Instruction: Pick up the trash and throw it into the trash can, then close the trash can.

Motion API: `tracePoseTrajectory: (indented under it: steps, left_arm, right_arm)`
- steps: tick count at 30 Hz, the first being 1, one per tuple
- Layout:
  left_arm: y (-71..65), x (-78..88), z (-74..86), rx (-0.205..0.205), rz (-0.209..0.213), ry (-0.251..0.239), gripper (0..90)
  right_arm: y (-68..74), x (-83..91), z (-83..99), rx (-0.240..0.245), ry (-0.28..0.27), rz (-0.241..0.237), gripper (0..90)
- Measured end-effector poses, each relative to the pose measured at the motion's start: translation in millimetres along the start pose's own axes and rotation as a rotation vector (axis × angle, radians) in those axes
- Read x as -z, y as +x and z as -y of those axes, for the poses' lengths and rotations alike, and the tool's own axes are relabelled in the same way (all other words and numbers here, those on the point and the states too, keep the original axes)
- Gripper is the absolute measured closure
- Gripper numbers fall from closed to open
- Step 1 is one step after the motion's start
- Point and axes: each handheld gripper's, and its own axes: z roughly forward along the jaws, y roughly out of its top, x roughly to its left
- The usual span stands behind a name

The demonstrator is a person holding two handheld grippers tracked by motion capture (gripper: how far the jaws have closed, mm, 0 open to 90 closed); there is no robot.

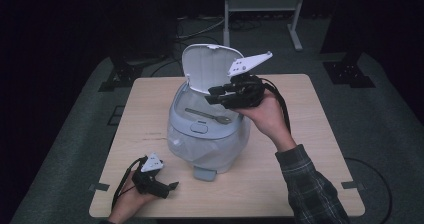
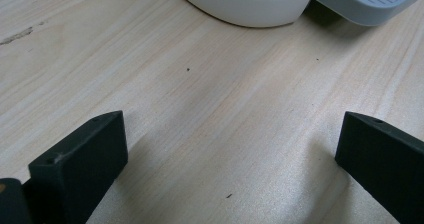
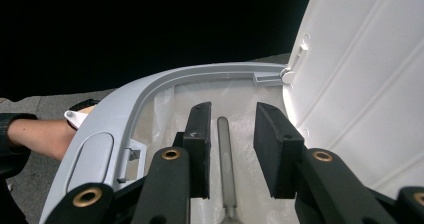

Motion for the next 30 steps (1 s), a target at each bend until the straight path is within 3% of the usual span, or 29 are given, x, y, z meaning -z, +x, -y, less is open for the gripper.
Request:
tracePoseTrajectory:
  steps: [5, 11, 18, 30]
  left_arm:
    - [0.0, 0.0, 0.0, 0.000, 0.000, 0.000, 0.0]
    - [0.0, 0.0, 0.0, 0.000, 0.000, 0.000, 0.0]
    - [0.0, 0.0, 0.0, 0.000, 0.000, 0.000, 0.0]
    - [0.0, 0.0, 0.0, 0.000, 0.000, 0.000, 0.0]
  right_arm:
    - [-1.4, 6.0, 2.7, -0.003, -0.006, 0.016, 79.4]
    - [-6.9, 19.8, 8.7, -0.017, -0.023, 0.051, 80.7]
    - [-17.0, 35.4, 19.2, -0.025, -0.018, 0.101, 89.8]
    - [-43.6, 57.6, 32.0, -0.093, -0.060, 0.144, 90.0]
